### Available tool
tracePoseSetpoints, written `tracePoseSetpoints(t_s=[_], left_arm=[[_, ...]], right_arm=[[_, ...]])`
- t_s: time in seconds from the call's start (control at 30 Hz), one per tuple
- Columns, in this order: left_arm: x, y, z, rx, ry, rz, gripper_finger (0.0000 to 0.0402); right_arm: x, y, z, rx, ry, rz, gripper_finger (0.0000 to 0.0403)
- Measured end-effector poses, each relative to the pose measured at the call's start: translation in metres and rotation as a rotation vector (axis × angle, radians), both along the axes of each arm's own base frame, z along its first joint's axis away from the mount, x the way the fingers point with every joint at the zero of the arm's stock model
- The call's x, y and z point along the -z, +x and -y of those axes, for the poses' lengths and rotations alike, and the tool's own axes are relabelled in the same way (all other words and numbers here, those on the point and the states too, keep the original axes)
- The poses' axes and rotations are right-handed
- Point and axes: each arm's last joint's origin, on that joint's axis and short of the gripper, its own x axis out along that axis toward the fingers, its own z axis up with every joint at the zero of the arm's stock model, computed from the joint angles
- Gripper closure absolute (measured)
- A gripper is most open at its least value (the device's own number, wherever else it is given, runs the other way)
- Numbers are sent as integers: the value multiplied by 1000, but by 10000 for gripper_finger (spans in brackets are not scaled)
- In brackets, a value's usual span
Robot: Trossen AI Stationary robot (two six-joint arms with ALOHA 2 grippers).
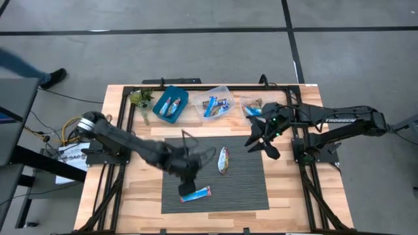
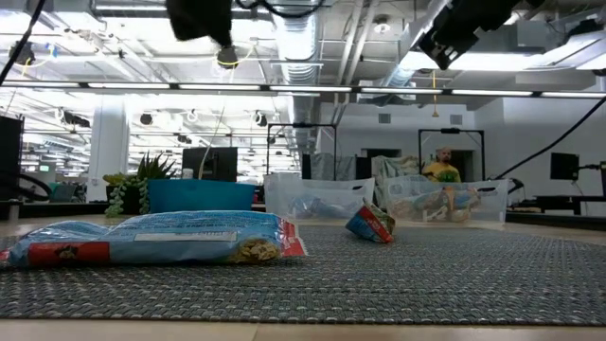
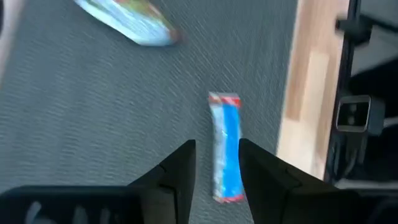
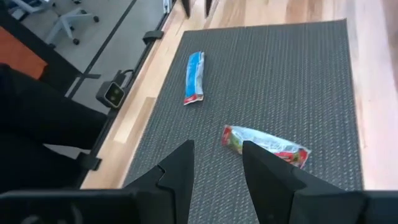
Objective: Pick and place Granola Bars by type
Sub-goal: Put the red granola bar into the blue bin
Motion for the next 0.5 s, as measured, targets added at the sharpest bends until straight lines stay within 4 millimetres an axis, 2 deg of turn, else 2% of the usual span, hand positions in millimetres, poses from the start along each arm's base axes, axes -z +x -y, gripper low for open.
tracePoseSetpoints(t_s=[0.2,0.5], left_arm=[[49,11,32,28,-27,-159,290],[98,29,57,57,-22,-186,290]], right_arm=[[0,0,-5,-1,25,-15,277],[1,-1,-5,6,40,-34,277]])
